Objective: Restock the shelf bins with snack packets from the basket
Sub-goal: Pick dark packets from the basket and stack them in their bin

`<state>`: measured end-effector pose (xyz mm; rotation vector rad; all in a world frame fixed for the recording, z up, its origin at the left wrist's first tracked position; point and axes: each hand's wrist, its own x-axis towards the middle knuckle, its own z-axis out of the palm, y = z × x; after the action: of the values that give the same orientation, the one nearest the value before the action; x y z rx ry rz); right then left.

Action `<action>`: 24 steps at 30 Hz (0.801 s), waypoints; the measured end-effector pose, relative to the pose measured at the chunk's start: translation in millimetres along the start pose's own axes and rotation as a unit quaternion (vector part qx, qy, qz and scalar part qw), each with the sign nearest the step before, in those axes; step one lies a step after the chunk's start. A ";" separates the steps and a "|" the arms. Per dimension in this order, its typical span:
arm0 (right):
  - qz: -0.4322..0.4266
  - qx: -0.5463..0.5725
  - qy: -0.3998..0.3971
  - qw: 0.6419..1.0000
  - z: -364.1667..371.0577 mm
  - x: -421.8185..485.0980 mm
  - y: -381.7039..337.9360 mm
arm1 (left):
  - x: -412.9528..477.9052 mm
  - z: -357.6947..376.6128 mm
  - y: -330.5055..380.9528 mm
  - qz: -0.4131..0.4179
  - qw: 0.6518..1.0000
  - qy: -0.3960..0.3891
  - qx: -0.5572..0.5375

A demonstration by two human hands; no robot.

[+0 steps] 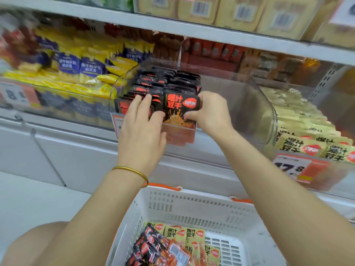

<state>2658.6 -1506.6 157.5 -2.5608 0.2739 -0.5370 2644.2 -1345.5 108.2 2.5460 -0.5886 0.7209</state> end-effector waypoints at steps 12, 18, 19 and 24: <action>0.052 -0.088 -0.069 0.992 -4.7 -4.0 -5.7 | -4.4 -2.2 6.5 0.040 0.997 0.069 0.011; -0.037 0.071 0.089 0.993 -40.0 -64.8 4.2 | -28.0 -1.8 19.7 0.101 0.995 0.004 -0.008; -0.036 0.101 0.077 0.991 -33.0 -79.4 13.5 | -35.0 1.9 18.3 0.111 0.993 -0.046 0.007; 0.054 -0.016 -0.279 0.959 81.8 -129.5 84.6 | -64.4 23.0 7.1 0.062 0.932 -0.332 0.129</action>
<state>2568.8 -1505.5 7.2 -2.5832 0.2154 0.2402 2599.6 -1345.0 55.9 3.0146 -0.9197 -0.0688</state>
